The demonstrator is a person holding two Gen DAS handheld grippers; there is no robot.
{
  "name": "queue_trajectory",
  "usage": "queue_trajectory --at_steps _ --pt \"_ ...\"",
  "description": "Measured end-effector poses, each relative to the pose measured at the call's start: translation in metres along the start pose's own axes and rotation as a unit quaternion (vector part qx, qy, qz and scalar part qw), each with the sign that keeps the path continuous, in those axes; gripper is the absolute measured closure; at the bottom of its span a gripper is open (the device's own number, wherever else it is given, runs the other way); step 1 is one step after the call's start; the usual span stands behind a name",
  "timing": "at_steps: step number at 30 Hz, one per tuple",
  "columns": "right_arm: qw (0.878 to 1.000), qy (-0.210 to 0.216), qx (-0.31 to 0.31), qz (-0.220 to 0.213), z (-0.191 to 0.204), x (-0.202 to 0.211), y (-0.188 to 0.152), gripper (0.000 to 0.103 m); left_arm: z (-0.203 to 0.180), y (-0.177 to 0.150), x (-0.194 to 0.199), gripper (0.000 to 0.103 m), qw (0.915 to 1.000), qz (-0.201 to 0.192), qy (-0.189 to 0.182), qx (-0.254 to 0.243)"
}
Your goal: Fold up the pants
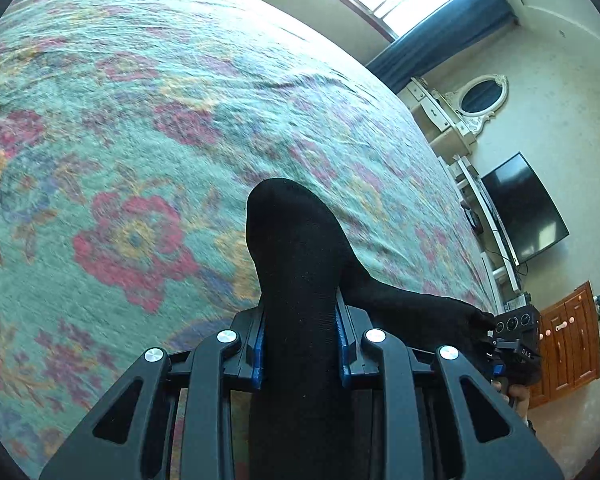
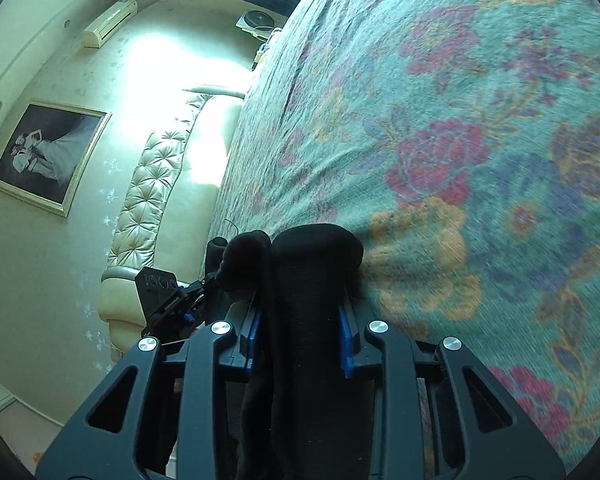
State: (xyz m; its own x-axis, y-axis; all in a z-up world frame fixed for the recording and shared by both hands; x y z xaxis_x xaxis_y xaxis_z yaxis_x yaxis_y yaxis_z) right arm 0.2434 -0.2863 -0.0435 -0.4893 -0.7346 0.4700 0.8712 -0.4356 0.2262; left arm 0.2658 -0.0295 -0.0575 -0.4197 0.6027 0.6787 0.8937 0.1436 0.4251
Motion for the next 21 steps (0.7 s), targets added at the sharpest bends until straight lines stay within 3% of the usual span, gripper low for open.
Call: queue_trajectory --at_steps 7,15,17,20,21 --pt "1.000 0.006 -0.017 0.015 -0.004 -0.035 0.022 0.074 0.036 0.024 -0.001 0.076 0.9996 -0.004 0.013 0.023" --pt "0.999 0.020 -0.037 0.009 -0.022 -0.034 0.016 0.074 0.047 0.016 -0.007 0.075 0.9995 0.001 0.000 0.031" --pt "0.999 0.025 -0.043 0.008 -0.022 -0.033 0.015 0.072 0.048 0.014 -0.008 0.070 0.9994 0.004 -0.003 0.035" --pt "0.998 0.028 -0.061 0.005 -0.021 -0.027 0.011 0.058 0.047 0.013 -0.005 0.061 0.9991 0.006 -0.019 0.037" --pt "0.998 0.031 -0.063 0.002 -0.020 -0.022 0.008 0.047 0.046 0.012 -0.001 0.059 0.9988 0.005 -0.028 0.041"
Point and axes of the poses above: each gripper's, at about its wrist camera, not at the fingertips, and x roughly against the way its jaws point, z to its left, y to its top, the point moved 7 cm from there along -x, roughly the way its jaws point, and after that the axes turned 3 degrees about z, right-handed, at the moved point
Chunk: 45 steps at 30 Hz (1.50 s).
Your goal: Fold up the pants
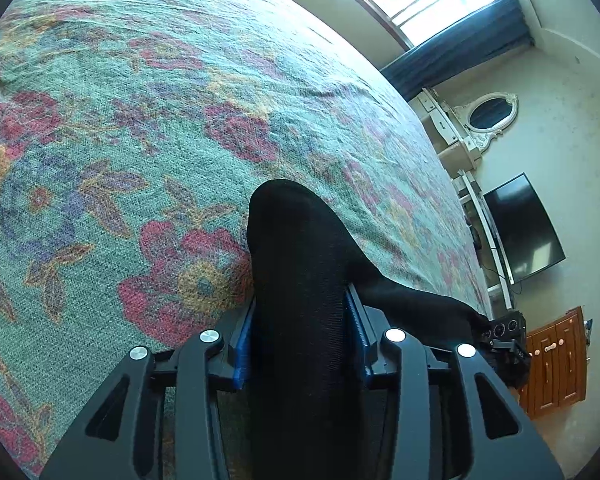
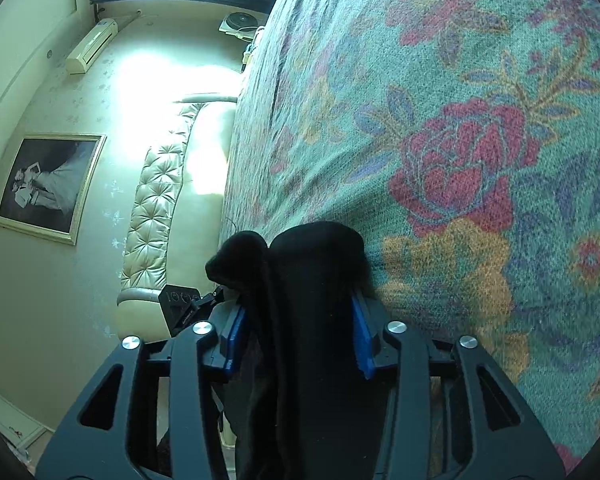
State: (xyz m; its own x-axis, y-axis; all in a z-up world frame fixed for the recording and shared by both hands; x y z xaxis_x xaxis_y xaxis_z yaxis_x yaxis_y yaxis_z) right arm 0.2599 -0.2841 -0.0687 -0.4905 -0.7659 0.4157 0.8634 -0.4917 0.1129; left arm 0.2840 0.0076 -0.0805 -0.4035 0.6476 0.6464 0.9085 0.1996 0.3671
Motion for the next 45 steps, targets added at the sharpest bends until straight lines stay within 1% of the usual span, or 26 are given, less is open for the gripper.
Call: queue_trajectory --at_steps 1,2,3,4,5,7,9,10,12,13,15,18,20,21,22,23,24,25,27,28,29,31,32,35,41,45 --pt "1.000 0.005 0.002 -0.006 0.003 0.007 -0.004 0.036 -0.001 -0.002 0.006 0.058 1.0000 -0.004 -0.005 0.005" --pt "1.000 0.007 0.004 -0.013 0.004 0.015 -0.010 0.032 -0.002 -0.004 0.012 0.056 0.9999 -0.009 -0.009 0.007" --pt "1.000 0.004 0.004 -0.018 0.004 0.022 -0.017 0.030 -0.002 -0.008 0.019 0.055 0.9999 -0.012 -0.008 0.006" --pt "1.000 0.001 0.005 -0.022 0.003 0.030 -0.026 0.029 -0.003 -0.015 0.027 0.051 0.9998 -0.015 -0.009 0.004" --pt "1.000 -0.005 0.006 -0.025 0.000 0.037 -0.035 0.029 -0.003 -0.024 0.036 0.047 0.9998 -0.017 -0.012 0.003" --pt "0.999 -0.017 0.007 -0.030 -0.005 0.048 -0.055 0.029 -0.001 -0.045 0.050 0.044 0.9998 -0.013 -0.014 0.009" --pt "1.000 -0.011 0.007 -0.029 -0.005 0.052 -0.072 0.029 0.005 -0.071 0.061 0.042 0.9995 -0.006 -0.011 0.028" --pt "1.000 -0.009 0.007 -0.023 -0.005 0.051 -0.081 0.028 0.008 -0.083 0.066 0.039 0.9991 -0.005 -0.012 0.040" --pt "1.000 -0.009 0.013 -0.017 -0.002 0.047 -0.094 0.028 0.012 -0.103 0.074 0.037 0.9974 -0.007 -0.024 0.067" --pt "1.000 -0.012 0.017 -0.015 -0.001 0.044 -0.099 0.028 0.012 -0.110 0.077 0.037 0.9966 -0.009 -0.029 0.077" --pt "0.999 -0.035 0.033 -0.018 0.001 0.040 -0.105 0.028 0.009 -0.124 0.083 0.037 0.9957 -0.011 -0.033 0.086" --pt "0.998 -0.054 0.038 -0.020 0.004 0.035 -0.109 0.027 0.001 -0.138 0.081 0.037 0.9952 -0.003 -0.044 0.088" --pt "0.997 -0.061 0.040 -0.016 0.004 0.032 -0.112 0.027 -0.003 -0.142 0.079 0.037 0.9957 -0.007 -0.040 0.083" --pt "0.997 -0.070 0.042 -0.016 0.006 0.030 -0.113 0.032 -0.004 -0.143 0.077 0.036 0.9956 -0.010 -0.040 0.084" --pt "0.995 -0.084 0.042 -0.016 0.006 0.029 -0.115 0.041 -0.006 -0.141 0.075 0.035 0.9951 -0.012 -0.041 0.089" --pt "0.995 -0.094 0.041 -0.015 0.004 0.028 -0.116 0.044 -0.009 -0.141 0.074 0.035 0.9941 -0.012 -0.047 0.097" --pt "0.994 -0.097 0.041 -0.015 0.004 0.027 -0.117 0.049 -0.013 -0.141 0.071 0.035 0.9933 -0.009 -0.054 0.101" --pt "0.994 -0.097 0.040 -0.017 0.003 0.027 -0.118 0.055 -0.016 -0.142 0.070 0.034 0.9936 -0.010 -0.050 0.101" --pt "0.995 -0.092 0.033 -0.022 0.001 0.029 -0.118 0.062 -0.019 -0.140 0.068 0.034 0.9952 -0.016 -0.034 0.090" --pt "0.995 -0.090 0.029 -0.025 0.001 0.029 -0.119 0.065 -0.019 -0.139 0.066 0.034 0.9951 -0.019 -0.031 0.091" --pt "0.995 -0.088 0.028 -0.029 0.002 0.030 -0.121 0.066 -0.016 -0.140 0.065 0.039 0.9946 -0.022 -0.029 0.097" --pt "0.995 -0.087 0.031 -0.037 0.005 0.033 -0.124 0.069 -0.012 -0.139 0.062 0.046 0.9946 -0.020 -0.020 0.100" --pt "0.995 -0.083 0.030 -0.040 0.007 0.034 -0.127 0.070 -0.010 -0.139 0.062 0.050 0.9955 -0.018 -0.013 0.093" --pt "0.996 -0.074 0.026 -0.048 0.009 0.039 -0.136 0.071 -0.013 -0.137 0.062 0.055 0.9980 -0.012 0.004 0.062" --pt "0.997 -0.051 -0.001 -0.056 0.004 0.043 -0.145 0.072 -0.013 -0.131 0.064 0.059 0.9991 -0.010 0.017 0.039" --pt "0.997 -0.050 0.004 -0.055 0.007 0.049 -0.145 0.072 -0.011 -0.131 0.069 0.062 0.9992 -0.009 0.023 0.031"
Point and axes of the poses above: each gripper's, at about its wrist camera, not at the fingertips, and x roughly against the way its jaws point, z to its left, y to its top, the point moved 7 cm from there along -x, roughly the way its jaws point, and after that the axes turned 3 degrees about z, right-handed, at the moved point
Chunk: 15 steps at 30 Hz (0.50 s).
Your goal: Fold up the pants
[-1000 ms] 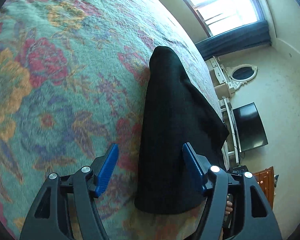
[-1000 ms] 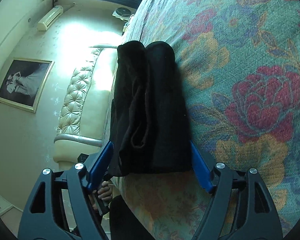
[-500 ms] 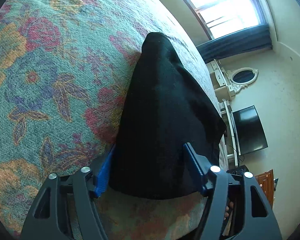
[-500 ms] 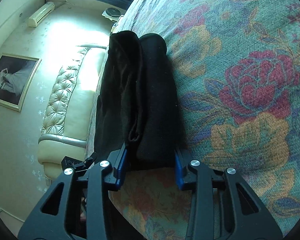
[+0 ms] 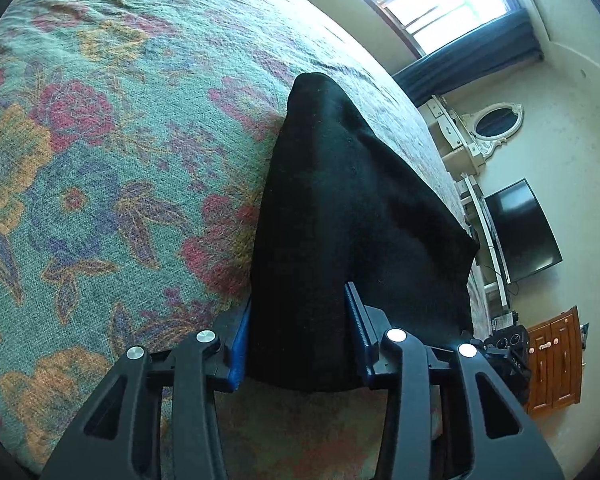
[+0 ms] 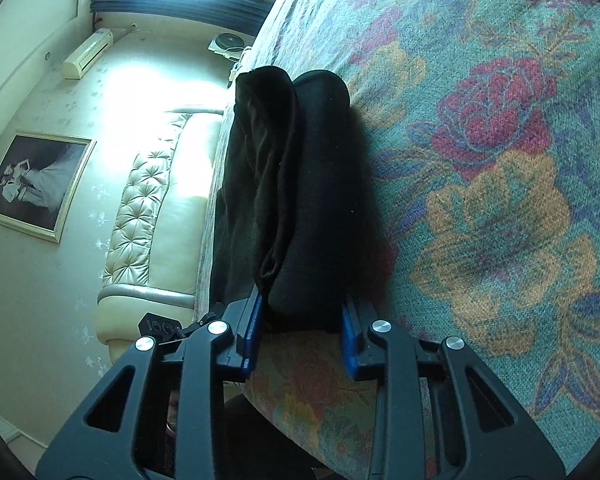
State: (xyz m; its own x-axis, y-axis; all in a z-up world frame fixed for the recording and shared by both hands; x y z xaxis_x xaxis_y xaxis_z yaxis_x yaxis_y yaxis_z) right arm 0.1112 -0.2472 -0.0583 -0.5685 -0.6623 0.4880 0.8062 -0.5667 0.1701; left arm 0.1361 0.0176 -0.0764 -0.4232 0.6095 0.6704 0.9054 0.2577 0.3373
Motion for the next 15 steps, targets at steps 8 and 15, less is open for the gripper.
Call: queue_trajectory --at_steps 8,15 --pt "1.000 0.006 -0.012 0.006 -0.013 0.010 -0.007 0.072 0.003 -0.005 0.009 0.063 0.9999 0.011 0.002 -0.008" --pt "1.000 0.021 -0.021 0.007 -0.023 0.006 -0.003 0.072 0.008 -0.007 0.006 0.063 0.9998 0.009 0.003 -0.017"
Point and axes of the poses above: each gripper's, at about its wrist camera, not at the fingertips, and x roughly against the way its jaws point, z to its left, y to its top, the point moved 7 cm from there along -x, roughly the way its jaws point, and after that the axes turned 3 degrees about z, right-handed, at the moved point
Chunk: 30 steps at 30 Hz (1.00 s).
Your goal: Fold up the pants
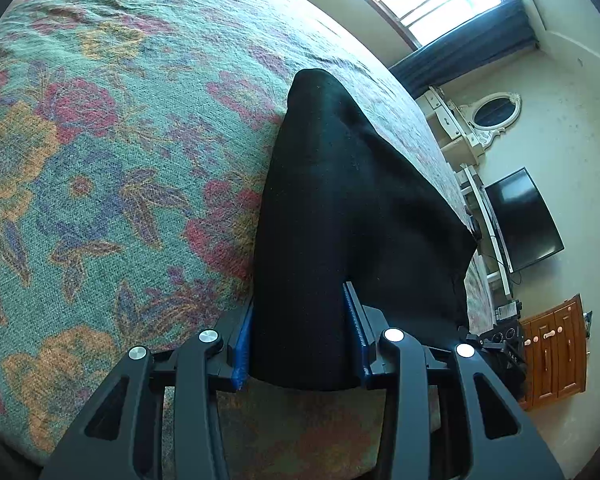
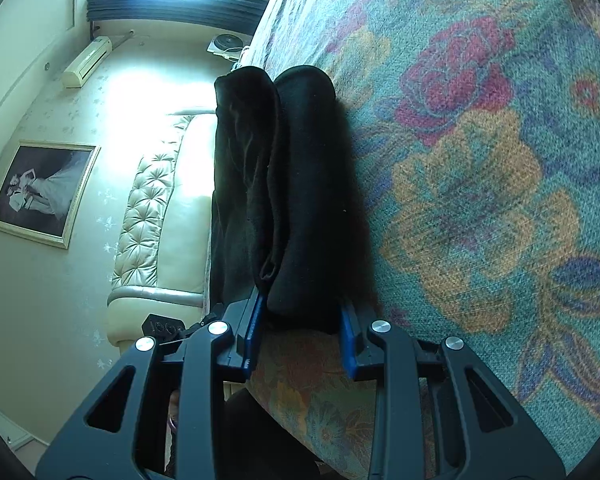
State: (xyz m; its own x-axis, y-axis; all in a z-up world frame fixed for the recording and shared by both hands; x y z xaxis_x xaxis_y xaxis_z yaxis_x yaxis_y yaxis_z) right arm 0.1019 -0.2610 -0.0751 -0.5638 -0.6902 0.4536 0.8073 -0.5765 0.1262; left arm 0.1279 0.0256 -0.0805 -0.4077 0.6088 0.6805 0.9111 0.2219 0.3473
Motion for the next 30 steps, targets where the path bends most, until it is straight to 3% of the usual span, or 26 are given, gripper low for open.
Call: queue_trajectory --at_steps 18,20,23,25,26,28,30 --pt "1.000 0.007 0.008 -0.001 -0.005 0.004 -0.001 0.072 -0.002 -0.008 0.007 0.063 0.9999 -0.004 -0.009 -0.006" --pt "1.000 0.007 0.006 0.002 -0.007 0.004 0.001 0.068 -0.001 -0.008 0.007 0.061 0.9998 -0.003 -0.018 -0.012" --pt "1.000 -0.010 0.026 -0.002 0.001 0.012 0.008 0.047 0.005 -0.004 0.015 0.058 0.9983 -0.008 -0.058 -0.001" --pt "0.999 -0.025 0.042 -0.017 0.006 0.022 0.020 0.031 0.012 0.002 0.028 0.057 0.9980 -0.026 -0.057 -0.008" --pt "0.998 -0.033 0.048 -0.022 0.006 0.026 0.028 0.029 0.015 0.008 0.035 0.049 0.9979 -0.040 -0.048 -0.017" --pt "0.998 -0.042 0.048 -0.028 0.006 0.027 0.049 0.025 0.020 0.024 0.044 0.042 0.9973 -0.058 -0.035 -0.029" --pt "0.998 -0.036 0.040 -0.018 0.004 0.016 0.071 0.024 0.018 0.041 0.037 0.041 0.9975 -0.043 -0.041 -0.038"
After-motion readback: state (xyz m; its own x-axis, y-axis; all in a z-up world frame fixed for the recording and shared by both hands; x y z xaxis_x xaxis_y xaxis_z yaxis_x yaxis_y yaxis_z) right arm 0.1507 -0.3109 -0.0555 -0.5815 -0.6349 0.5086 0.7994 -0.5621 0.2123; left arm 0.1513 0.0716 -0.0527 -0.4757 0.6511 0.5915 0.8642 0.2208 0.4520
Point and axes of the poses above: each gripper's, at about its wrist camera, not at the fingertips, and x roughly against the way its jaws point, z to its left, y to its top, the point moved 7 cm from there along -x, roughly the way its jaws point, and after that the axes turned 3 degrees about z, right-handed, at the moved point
